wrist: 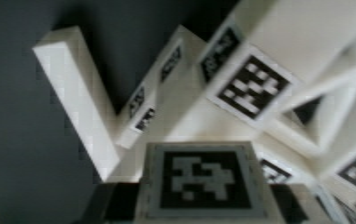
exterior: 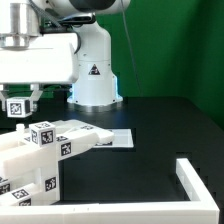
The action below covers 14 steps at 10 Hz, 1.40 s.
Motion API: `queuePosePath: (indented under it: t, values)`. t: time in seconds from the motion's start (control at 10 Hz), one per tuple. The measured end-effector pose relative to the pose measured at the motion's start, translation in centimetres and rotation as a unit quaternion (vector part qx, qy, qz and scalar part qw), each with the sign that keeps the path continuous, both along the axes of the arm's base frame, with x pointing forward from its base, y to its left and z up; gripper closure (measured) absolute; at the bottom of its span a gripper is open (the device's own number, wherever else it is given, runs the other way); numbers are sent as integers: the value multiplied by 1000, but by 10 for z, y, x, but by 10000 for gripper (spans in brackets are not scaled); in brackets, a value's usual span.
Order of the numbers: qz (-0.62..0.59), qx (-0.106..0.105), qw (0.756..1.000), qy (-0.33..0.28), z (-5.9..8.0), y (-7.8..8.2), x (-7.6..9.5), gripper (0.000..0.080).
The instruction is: Assemble chair
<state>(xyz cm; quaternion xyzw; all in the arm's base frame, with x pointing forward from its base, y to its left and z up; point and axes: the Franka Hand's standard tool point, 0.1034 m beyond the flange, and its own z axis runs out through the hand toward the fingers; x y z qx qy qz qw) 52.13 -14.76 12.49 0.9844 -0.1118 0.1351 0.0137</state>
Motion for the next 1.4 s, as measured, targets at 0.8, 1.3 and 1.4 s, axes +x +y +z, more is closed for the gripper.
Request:
queuePosePath:
  t: [0.8,1.3,1.4]
  values:
    - [-2,-9,1000,-6,4,-3,17,532]
    - [-28,2,1000,-9,4,1,20,532]
    - [-39,7,999,-13,6,5,24,532]
